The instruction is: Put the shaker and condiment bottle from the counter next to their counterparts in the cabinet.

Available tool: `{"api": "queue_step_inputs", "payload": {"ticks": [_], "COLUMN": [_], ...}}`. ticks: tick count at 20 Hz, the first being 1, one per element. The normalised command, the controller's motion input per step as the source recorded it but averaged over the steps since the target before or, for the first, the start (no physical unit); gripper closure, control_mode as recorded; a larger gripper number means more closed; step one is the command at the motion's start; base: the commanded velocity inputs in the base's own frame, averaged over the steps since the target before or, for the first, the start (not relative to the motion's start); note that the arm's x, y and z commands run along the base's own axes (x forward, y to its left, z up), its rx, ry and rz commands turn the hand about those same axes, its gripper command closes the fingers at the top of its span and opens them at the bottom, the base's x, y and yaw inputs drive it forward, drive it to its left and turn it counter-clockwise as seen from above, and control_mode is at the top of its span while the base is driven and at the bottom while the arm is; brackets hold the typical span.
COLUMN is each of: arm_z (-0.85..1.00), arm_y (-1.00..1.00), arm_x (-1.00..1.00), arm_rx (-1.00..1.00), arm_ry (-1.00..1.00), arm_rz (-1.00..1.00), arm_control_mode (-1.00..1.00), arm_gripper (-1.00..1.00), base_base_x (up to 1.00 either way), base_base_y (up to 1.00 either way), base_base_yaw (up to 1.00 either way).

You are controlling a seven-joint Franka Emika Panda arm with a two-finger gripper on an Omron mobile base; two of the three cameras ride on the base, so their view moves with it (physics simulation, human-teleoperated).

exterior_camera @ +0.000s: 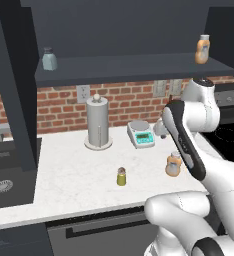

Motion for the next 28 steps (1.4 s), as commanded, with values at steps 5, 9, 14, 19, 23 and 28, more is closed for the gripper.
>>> {"api": "queue_step_inputs", "payload": {"ticks": [5, 9, 14, 19, 23, 28], "arm_z": [-0.16, -0.26, -0.35, -0.27, -0.28, -0.24], "arm_y": [-0.62, -0.45, -0.28, -0.07, 0.0, 0.0], "arm_x": [-0.41, -0.34, -0.28, -0.08, 0.0, 0.0], "arm_rx": [0.03, 0.06, 0.01, 0.0, 0.0, 0.0], "arm_ry": [-0.09, 0.0, -0.05, -0.01, -0.02, -0.01], "arm_rz": [0.05, 0.04, 0.04, 0.03, 0.05, 0.11], "arm_control_mode": [-1.0, -1.0, -1.0, -1.0, -1.0, -1.0], "arm_gripper": [-1.0, -1.0, -1.0, -1.0, -1.0, -1.0], "base_base_x": [0.0, 0.0, 0.0, 0.0, 0.0, 0.0], "base_base_y": [0.0, 0.0, 0.0, 0.0, 0.0, 0.0], "base_base_yaw": [0.0, 0.0, 0.0, 0.0, 0.0, 0.0]}}
